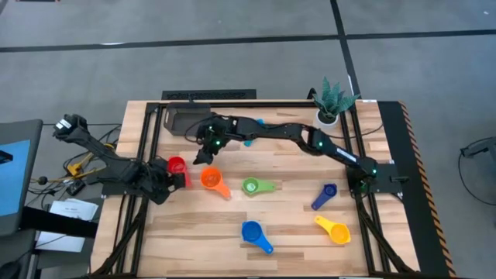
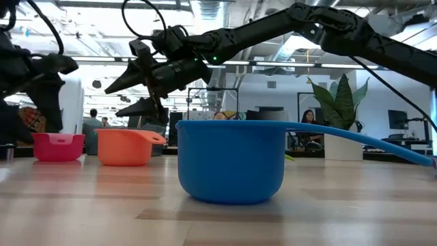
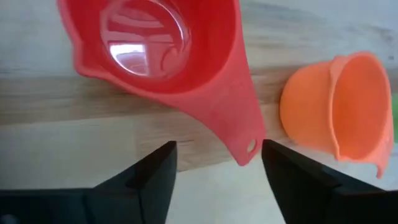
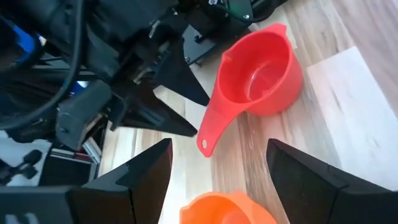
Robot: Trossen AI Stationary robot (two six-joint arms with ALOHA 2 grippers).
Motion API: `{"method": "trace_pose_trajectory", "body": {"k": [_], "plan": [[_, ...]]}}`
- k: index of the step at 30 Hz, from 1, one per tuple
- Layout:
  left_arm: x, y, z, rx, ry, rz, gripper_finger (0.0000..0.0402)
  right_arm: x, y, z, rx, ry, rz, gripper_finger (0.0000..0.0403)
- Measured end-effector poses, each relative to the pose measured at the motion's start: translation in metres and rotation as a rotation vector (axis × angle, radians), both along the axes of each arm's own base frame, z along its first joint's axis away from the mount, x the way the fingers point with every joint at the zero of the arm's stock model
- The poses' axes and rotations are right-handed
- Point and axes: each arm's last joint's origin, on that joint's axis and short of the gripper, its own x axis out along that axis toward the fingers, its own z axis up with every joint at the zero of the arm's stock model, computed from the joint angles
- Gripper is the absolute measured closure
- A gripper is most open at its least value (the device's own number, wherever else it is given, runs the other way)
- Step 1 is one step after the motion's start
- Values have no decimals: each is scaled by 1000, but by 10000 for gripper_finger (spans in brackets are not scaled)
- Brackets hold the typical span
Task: Nest measuring cups in basket
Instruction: Stack the red measuring cup on top of the orange measuring cup
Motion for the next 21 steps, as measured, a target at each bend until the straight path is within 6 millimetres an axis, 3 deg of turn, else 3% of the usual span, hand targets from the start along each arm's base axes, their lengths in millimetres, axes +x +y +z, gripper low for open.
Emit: {"method": "trace_pose_trajectory", "body": {"k": [5,11,15,21], "plan": [[2,4,-12,15,-44,29,150,-4,-15,1,44,1,6,121],[5,9,-19,48,-81,47,157,-7,-26,1,74,-1,18,121],[7,12,-21,87,-86,43,202,-9,-29,1,84,1,25,121],[8,15,-21,145,-67,4,315,-9,-29,1,91,4,34,121]]}}
